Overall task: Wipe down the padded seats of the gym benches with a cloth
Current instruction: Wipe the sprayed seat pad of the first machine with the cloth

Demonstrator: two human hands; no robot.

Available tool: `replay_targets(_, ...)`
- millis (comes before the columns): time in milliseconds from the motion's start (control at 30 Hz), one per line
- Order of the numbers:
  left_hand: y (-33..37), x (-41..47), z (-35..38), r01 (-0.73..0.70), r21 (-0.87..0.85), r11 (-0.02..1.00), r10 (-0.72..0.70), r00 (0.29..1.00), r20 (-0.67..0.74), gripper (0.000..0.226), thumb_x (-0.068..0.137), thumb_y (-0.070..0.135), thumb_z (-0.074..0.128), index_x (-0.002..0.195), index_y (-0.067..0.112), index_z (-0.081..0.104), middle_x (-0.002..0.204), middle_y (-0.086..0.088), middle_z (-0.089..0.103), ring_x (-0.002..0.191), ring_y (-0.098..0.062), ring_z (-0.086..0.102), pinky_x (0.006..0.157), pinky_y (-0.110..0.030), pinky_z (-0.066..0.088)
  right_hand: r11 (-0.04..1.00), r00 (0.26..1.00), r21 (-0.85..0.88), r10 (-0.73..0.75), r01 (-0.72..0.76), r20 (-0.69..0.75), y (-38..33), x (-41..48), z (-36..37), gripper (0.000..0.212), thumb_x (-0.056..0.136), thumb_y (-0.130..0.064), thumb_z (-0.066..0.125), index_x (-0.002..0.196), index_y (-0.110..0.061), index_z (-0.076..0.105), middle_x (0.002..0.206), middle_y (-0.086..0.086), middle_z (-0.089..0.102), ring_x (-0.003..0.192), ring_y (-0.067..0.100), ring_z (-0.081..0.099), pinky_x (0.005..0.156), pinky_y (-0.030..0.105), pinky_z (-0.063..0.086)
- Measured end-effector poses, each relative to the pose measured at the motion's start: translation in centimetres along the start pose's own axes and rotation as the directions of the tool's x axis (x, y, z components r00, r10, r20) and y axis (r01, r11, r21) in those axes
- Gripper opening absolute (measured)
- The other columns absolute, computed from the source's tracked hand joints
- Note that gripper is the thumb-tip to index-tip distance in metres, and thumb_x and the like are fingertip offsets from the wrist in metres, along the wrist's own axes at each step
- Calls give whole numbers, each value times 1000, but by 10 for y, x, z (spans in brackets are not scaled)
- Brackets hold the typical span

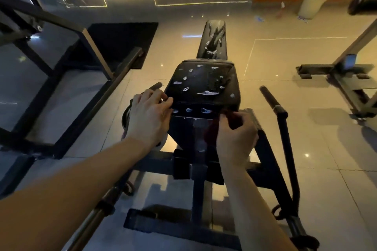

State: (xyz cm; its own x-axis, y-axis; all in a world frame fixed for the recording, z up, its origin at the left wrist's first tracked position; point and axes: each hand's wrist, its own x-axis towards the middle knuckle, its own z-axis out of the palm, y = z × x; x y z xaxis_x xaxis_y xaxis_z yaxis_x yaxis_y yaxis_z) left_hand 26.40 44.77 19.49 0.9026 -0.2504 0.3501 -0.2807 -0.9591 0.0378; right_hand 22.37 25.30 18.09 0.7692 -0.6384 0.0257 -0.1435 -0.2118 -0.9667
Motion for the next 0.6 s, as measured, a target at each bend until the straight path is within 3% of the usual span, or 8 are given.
replay_targets(233,-23,6,2,-185,-41,982,185,983,-8,32,96,22,63,126,16,68,121,-8,62,113,-30,53,96,-47,40,999,973,27,-9,16,-232,3,-7,17,13,95,-22,70,105,-15,72,92,-8,67,94,10,63,87,25,52)
replay_targets(333,-38,11,10,-277,-108,955,275,961,-33,35,95,21,61,129,14,67,118,-8,62,110,-31,54,94,-48,41,999,954,32,0,10,-301,2,-19,40,12,95,-23,70,104,-14,72,98,-6,71,94,5,63,83,8,49)
replay_targets(433,-54,17,20,-376,-174,910,363,926,-102,34,97,17,54,128,11,68,114,-10,63,105,-32,56,90,-48,43,1000,935,-3,-13,13,-353,1,-40,79,18,96,-27,68,110,-15,73,105,-5,73,101,5,65,88,8,48)
replay_targets(533,-66,25,23,-478,-219,851,455,878,-149,40,98,23,43,125,9,69,110,-12,64,98,-33,57,83,-47,43,983,944,-152,-148,107,-296,-1,-61,110,14,96,-24,67,106,-17,73,100,-5,72,95,5,64,82,-1,37)
replay_targets(600,-70,30,26,-525,-242,816,494,851,-180,39,98,23,43,122,8,70,106,-12,64,93,-33,57,80,-45,42,936,939,-308,-251,173,-236,-2,-62,105,14,95,-22,67,106,-15,73,99,-3,70,92,9,63,81,1,36)
